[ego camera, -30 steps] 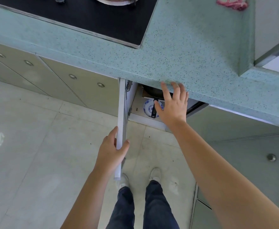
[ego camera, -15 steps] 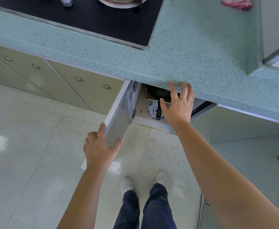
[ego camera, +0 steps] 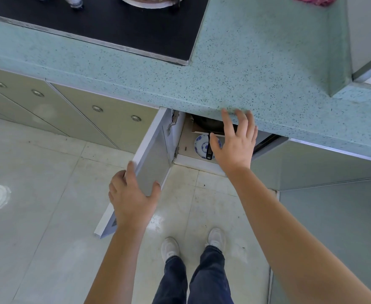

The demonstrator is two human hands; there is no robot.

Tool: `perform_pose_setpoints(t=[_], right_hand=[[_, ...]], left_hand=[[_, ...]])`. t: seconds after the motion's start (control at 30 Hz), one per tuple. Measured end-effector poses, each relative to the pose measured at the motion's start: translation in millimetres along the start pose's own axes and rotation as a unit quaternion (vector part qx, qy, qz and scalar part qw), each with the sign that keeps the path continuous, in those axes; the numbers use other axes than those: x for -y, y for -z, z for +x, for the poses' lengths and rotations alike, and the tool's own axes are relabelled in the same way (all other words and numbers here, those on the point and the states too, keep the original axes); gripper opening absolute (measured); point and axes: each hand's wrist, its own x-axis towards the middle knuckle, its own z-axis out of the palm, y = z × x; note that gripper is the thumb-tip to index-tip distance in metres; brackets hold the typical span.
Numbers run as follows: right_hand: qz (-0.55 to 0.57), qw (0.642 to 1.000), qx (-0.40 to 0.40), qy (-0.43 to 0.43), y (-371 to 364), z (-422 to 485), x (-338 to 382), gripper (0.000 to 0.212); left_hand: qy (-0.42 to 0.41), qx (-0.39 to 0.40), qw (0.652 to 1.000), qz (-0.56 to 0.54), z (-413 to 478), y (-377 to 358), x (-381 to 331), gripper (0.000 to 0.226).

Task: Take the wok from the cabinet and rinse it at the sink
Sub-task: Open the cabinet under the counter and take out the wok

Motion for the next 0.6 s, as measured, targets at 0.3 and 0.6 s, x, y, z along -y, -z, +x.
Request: perform_pose_setpoints(t=[0.3, 0.6], right_hand=[[0.069, 0.997, -0.008, 0.046, -34, -45, -32, 0.048], [0.079, 0.991, 0.104, -0.011, -161, -69, -110, 0.048]], left_hand=[[-0.13, 0.014, 0.988, -0.08, 5, -54, -43, 0.058], [-0.075, 0.086, 0.983, -0.146, 44, -214, -33, 0.055]])
